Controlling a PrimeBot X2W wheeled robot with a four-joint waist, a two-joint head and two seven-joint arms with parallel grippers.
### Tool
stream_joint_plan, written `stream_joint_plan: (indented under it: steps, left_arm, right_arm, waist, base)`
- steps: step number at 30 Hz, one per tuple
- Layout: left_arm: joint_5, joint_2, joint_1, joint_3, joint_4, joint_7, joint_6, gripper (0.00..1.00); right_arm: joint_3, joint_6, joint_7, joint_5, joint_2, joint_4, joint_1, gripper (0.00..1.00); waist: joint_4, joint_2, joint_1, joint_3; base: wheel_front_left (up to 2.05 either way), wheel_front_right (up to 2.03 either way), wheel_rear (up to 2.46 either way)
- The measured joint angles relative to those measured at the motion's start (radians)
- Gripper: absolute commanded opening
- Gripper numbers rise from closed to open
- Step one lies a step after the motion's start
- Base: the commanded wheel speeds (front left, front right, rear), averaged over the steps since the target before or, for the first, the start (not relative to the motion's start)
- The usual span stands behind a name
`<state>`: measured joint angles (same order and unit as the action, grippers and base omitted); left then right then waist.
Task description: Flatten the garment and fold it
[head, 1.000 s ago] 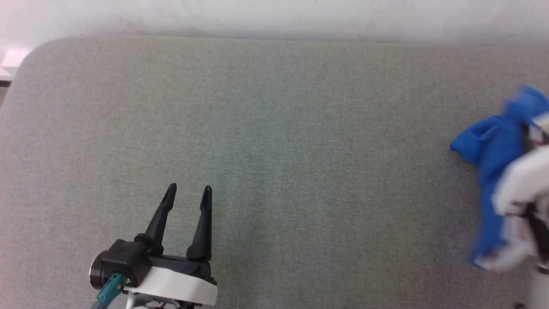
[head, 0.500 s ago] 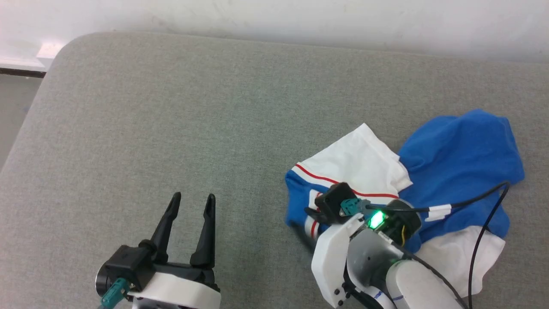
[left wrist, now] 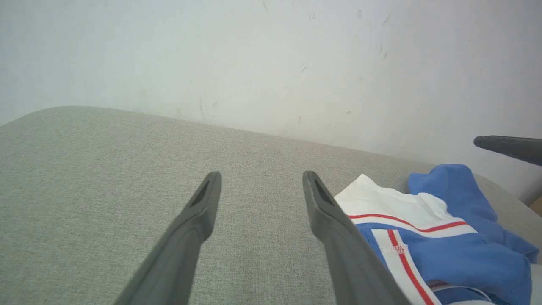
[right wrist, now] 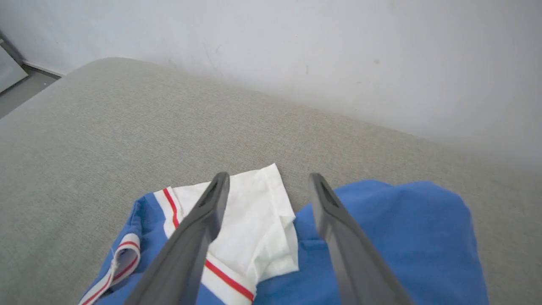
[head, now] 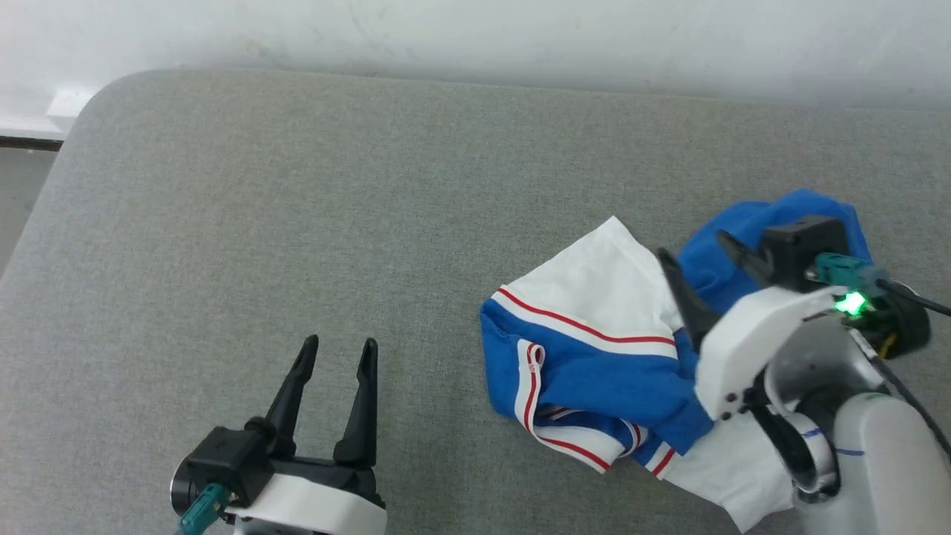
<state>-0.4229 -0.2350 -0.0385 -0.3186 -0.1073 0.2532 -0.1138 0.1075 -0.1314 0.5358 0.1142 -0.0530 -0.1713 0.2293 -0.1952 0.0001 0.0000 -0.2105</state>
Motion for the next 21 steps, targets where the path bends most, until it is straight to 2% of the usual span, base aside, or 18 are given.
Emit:
stream_joint_plan:
  steps: [6,16,17,18,19,20,21]
  left_arm:
    - [0.0,0.0,0.0,-0.005,0.0,0.001,0.0,1.0]
    - [-0.004,0.003,0.009,-0.024,0.014,0.001,0.017,1.0]
    - [-0.006,0.003,0.01,-0.024,0.016,0.001,0.017,1.0]
    - [-0.009,0.004,0.01,-0.023,0.018,0.001,0.017,1.0]
    - [-0.009,0.004,0.01,-0.022,0.02,0.001,0.017,1.0]
    - [-0.009,0.004,0.01,-0.022,0.021,0.001,0.017,1.0]
    - [-0.009,0.004,0.01,-0.022,0.023,0.001,0.017,1.0]
  right_arm:
    - [-0.046,0.0,0.062,-0.012,0.001,0.071,-0.028,1.0]
    - [-0.083,0.0,0.062,-0.028,0.002,0.267,0.028,1.0]
    - [-0.081,0.0,0.063,-0.028,0.002,0.278,0.033,0.96]
    - [-0.079,0.0,0.063,-0.028,0.002,0.285,0.036,0.52]
    - [-0.079,0.0,0.062,-0.026,0.002,0.29,0.039,0.35]
    - [-0.077,0.0,0.062,-0.025,0.002,0.293,0.042,0.04]
    - [-0.073,0.0,0.061,-0.025,0.002,0.292,0.046,0.0]
  waist:
    - [-0.003,0.0,0.0,-0.003]
    - [-0.05,-0.0001,0.0002,-0.035]
    - [-0.056,-0.0001,0.0001,-0.038]
    - [-0.061,0.0,0.0001,-0.041]
    - [-0.066,0.0,0.0001,-0.043]
    - [-0.07,-0.0001,0.0002,-0.045]
    - [-0.074,0.0,0.0002,-0.046]
  base:
    - [0.0,0.0,0.0]
    - [0.0,0.0,0.0]
    - [0.0,0.0,0.0]
    - [0.0,0.0,0.0]
    - [0.0,0.0,0.0]
    - [0.0,0.0,0.0]
    - [0.0,0.0,0.0]
